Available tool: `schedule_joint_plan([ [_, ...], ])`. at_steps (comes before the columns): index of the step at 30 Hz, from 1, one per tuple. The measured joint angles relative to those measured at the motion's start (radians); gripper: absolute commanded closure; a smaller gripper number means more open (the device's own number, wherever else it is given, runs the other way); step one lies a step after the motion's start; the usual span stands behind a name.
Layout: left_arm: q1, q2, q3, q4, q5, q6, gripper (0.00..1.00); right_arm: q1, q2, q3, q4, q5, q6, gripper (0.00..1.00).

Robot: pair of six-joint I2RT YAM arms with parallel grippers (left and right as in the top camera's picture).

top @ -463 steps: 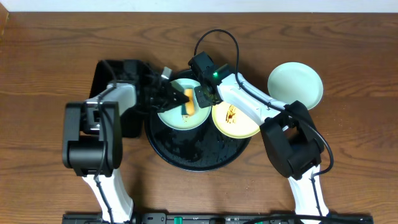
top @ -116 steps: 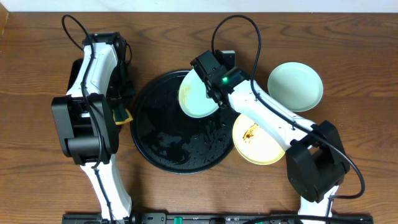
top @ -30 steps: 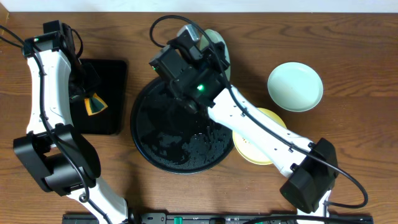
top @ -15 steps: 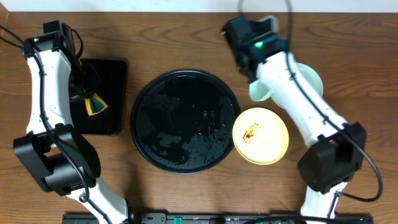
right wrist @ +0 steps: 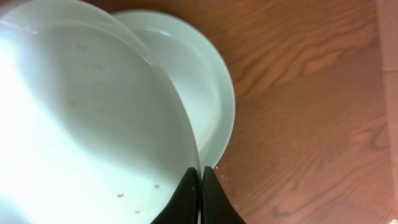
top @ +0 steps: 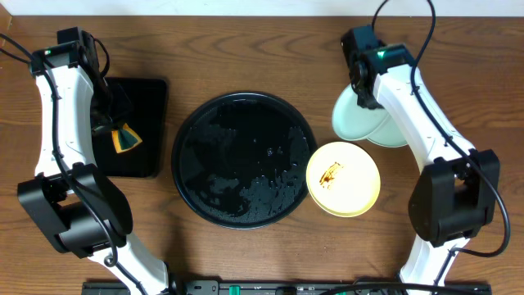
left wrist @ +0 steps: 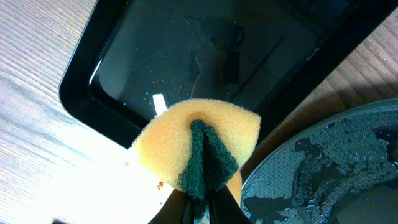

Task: Clean dirty plates on tray and stack at the side
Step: 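Lift the white plate and carry it right onto the light-blue plate, then release the white plate and move the right gripper to the yellow plate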

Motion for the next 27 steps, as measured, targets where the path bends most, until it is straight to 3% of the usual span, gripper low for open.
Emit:
schedule_joint_plan([
  [5,0.0,0.0,0.0,0.0,0.0,0.0,0.93,-0.002,0.0,-0.089,0.045,-0.015,0.003,0.99],
  [16,0.0,0.0,0.0,-0.008,0.0,0.0,0.92,-0.015,0.0,-0.098,0.035,-0.034,0.02,0.99],
  [27,0.0,0.0,0.0,-0.009,0.0,0.0,0.92,-0.157,0.0,-0.128,0.011,-0.063,0.081,0.99],
])
